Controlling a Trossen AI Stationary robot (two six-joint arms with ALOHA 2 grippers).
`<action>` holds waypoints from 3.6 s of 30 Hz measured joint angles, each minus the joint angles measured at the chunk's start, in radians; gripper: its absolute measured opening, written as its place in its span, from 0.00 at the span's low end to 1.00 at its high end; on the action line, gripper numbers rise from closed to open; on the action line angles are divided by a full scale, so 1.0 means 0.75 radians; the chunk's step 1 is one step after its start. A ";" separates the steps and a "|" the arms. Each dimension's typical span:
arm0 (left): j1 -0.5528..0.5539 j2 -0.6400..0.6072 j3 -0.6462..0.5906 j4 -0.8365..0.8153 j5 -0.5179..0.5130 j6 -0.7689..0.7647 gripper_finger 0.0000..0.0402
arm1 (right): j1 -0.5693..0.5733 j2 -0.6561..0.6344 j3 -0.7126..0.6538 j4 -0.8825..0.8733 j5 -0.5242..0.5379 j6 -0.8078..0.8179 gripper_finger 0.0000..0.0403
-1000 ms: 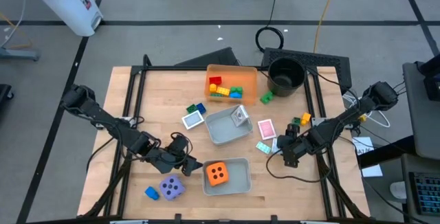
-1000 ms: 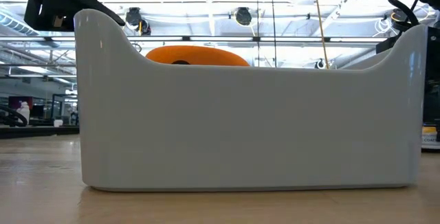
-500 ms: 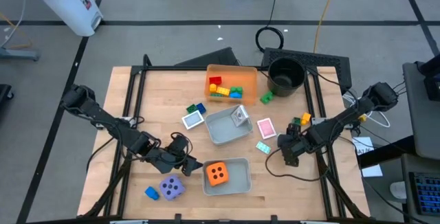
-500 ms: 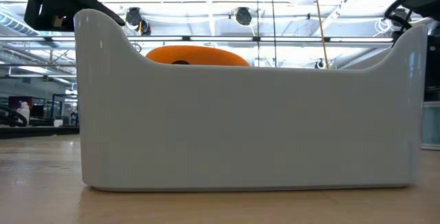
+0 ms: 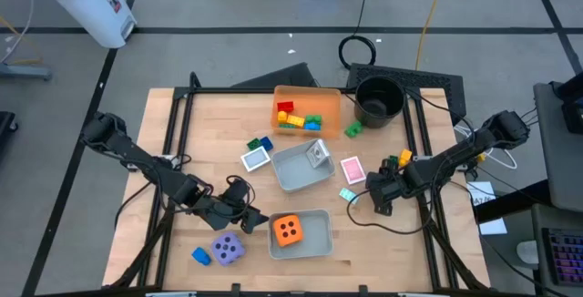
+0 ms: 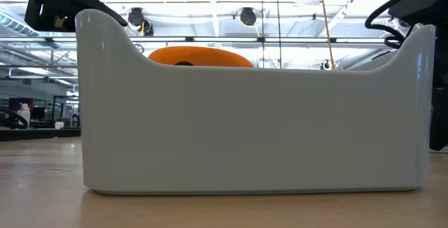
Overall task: Pick & Place Toys
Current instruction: Put the blue deck of cards into the top gray bin
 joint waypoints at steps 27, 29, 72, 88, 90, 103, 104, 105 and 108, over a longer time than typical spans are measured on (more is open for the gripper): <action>0.270 0.000 0.125 0.330 0.144 0.508 0.67 | -0.157 -0.424 0.000 0.387 -0.247 -0.002 0.17; 0.305 0.000 0.186 0.311 0.144 0.638 0.67 | -0.187 -0.459 0.000 0.573 -0.282 0.001 0.18; 0.724 0.596 0.869 0.104 1.005 1.056 0.31 | -0.295 -0.193 0.002 1.488 -0.492 0.038 0.16; 0.733 0.557 0.868 0.037 1.042 1.135 0.18 | -0.342 -0.194 0.001 1.616 -0.493 0.126 0.37; 0.743 0.532 0.868 -0.013 1.040 1.148 0.19 | -0.376 -0.194 0.003 1.613 -0.519 0.141 0.41; 0.894 0.405 0.868 -0.612 0.889 1.358 0.18 | -0.650 -0.229 0.002 1.616 -0.591 -0.005 0.62; 0.911 0.403 0.867 -0.659 0.890 1.382 0.17 | -0.671 -0.229 0.002 1.616 -0.591 -0.009 0.63; 0.926 0.403 0.866 -0.672 0.890 1.409 0.17 | -0.692 -0.229 0.002 1.619 -0.593 0.000 0.63; 0.981 0.403 0.867 -0.727 0.917 1.498 0.17 | -0.740 -0.230 0.002 1.640 -0.593 0.042 0.63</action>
